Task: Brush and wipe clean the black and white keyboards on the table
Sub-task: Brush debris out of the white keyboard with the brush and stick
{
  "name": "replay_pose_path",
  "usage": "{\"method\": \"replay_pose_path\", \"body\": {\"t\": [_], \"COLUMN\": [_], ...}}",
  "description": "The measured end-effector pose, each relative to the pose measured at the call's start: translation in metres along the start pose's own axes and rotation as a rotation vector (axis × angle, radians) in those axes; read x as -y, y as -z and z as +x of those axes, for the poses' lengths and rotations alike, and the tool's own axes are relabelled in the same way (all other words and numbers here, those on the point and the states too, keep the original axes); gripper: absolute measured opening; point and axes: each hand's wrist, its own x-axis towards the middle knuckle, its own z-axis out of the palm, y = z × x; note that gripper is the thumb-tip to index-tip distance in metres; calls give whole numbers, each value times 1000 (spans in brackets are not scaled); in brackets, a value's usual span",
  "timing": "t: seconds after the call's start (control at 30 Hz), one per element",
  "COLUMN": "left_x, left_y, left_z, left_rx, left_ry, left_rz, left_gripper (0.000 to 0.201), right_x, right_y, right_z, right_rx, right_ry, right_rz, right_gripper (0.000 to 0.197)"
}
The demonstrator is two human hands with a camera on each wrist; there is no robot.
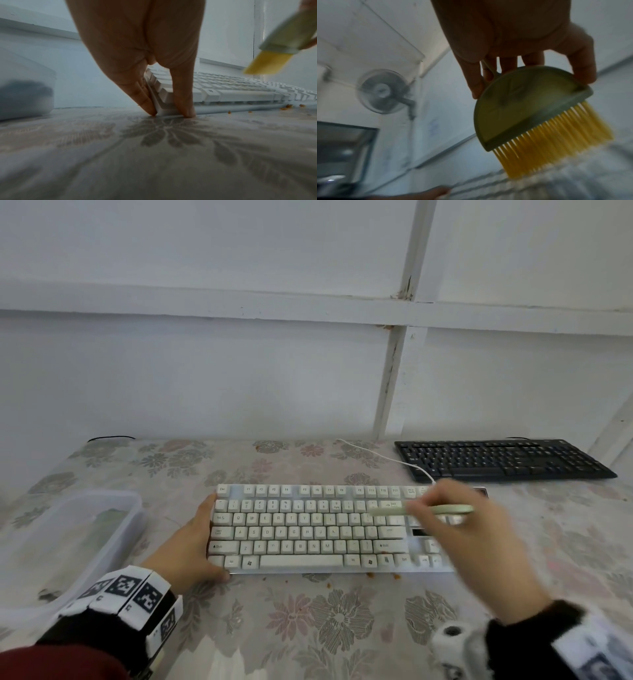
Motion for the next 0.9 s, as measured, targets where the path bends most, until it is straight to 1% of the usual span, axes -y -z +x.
{"method": "replay_pose_path", "body": {"t": [0.03, 0.1, 0.2, 0.27, 0.37, 0.43, 0.5, 0.6, 0.63, 0.73, 0.83, 0.9], "left_x": [0, 2, 6, 8, 11, 14, 16, 19, 19, 21, 19, 17], "left_y": [0, 0, 0, -2, -4, -5, -4, -3, -2, -3, -3, -3], "left_z": [0, 1, 3, 5, 10, 12, 12, 12, 11, 12, 12, 11], "left_rx": [1, 3, -20, -51, -89, -90, -74, -28, -12, 2, -21, -33], "left_ry": [-2, -19, -79, -125, -174, -183, -169, -127, -107, -72, -54, -61], "left_rz": [0, 4, -34, -34, -17, 6, 10, -5, -2, 6, 9, 5], "left_gripper": [119, 119, 116, 106, 90, 87, 93, 118, 123, 128, 128, 126], "right_x": [10, 28, 51, 64, 76, 79, 78, 68, 65, 62, 67, 68], "right_y": [-24, -71, -123, -142, -151, -151, -148, -139, -135, -128, -132, -137], "right_z": [-2, -6, -8, -7, -6, -6, -6, -5, -4, -5, -7, -10], "right_rx": [80, 198, 264, 294, 348, 356, 370, 394, 384, 331, 348, 356], "right_ry": [21, 52, 80, 85, 66, 62, 58, -10, -31, -28, -9, 18], "right_rz": [29, 52, 59, 73, -8, -101, -170, -215, -222, -236, -108, -87], "right_gripper": [18, 23, 24, 24, 23, 20, 17, 17, 18, 19, 23, 25]}}
